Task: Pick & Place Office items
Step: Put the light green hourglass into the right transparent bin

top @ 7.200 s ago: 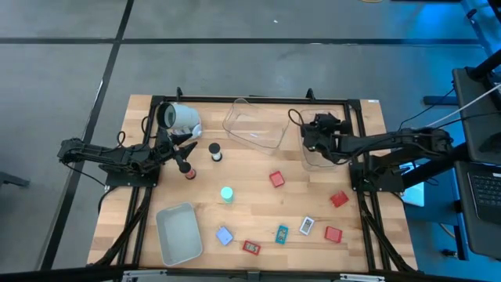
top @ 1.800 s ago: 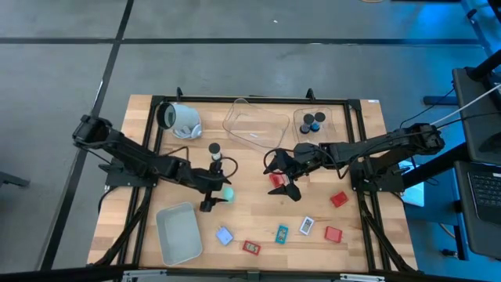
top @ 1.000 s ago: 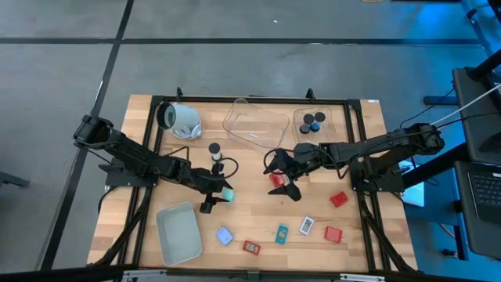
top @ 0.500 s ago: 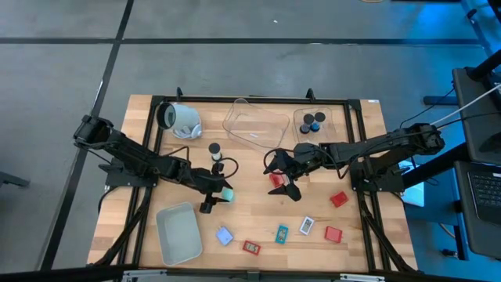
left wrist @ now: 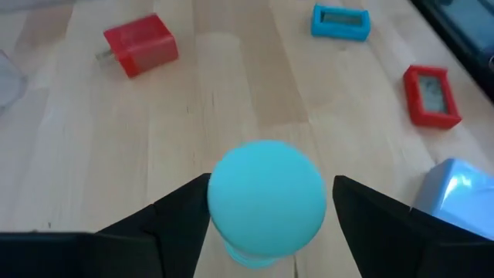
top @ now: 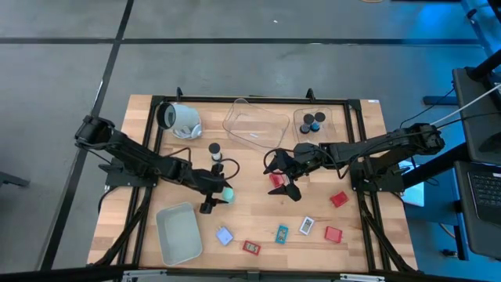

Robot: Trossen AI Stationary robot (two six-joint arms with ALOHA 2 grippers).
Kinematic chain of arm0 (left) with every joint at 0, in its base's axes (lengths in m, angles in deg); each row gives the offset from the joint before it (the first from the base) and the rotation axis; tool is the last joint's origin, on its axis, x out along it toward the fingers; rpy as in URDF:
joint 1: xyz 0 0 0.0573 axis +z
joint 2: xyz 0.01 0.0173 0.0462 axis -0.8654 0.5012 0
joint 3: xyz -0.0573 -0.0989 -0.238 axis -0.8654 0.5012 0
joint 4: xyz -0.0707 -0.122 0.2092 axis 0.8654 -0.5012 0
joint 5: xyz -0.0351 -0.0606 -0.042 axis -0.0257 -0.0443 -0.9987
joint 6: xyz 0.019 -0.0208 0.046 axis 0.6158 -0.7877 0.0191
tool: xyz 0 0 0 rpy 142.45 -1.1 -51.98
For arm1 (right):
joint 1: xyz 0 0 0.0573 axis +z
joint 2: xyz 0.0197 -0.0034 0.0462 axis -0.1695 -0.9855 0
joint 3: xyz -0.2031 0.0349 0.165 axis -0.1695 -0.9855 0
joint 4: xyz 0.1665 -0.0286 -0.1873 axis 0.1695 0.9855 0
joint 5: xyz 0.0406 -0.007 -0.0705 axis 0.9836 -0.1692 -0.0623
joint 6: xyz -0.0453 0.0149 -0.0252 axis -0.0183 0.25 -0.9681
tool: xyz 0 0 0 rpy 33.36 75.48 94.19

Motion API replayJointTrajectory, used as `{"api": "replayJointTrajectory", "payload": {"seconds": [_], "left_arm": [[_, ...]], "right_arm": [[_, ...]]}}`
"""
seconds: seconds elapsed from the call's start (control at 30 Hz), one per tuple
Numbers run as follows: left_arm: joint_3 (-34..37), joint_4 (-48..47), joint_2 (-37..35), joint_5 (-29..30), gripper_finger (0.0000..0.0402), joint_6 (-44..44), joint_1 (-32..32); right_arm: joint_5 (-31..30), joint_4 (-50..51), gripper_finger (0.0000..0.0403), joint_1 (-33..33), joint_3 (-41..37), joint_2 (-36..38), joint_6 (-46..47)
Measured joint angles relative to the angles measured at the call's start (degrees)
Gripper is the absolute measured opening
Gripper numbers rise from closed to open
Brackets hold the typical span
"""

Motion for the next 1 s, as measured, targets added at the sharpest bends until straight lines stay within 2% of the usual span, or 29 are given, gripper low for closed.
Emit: {"api": "replayJointTrajectory", "payload": {"seconds": [0.67,1.0], "left_arm": [[0.02,2.32,1.18,1.69,0.0261,0.42,0.0],[0.02,2.38,1.18,1.44,0.02,-0.05,0.0]], "right_arm": [[0.11,0.15,0.0396,0.0,0.0,0.0,1.11],[-0.02,0.13,0.0396,0.02,0.0,0.0,1.6]]}}
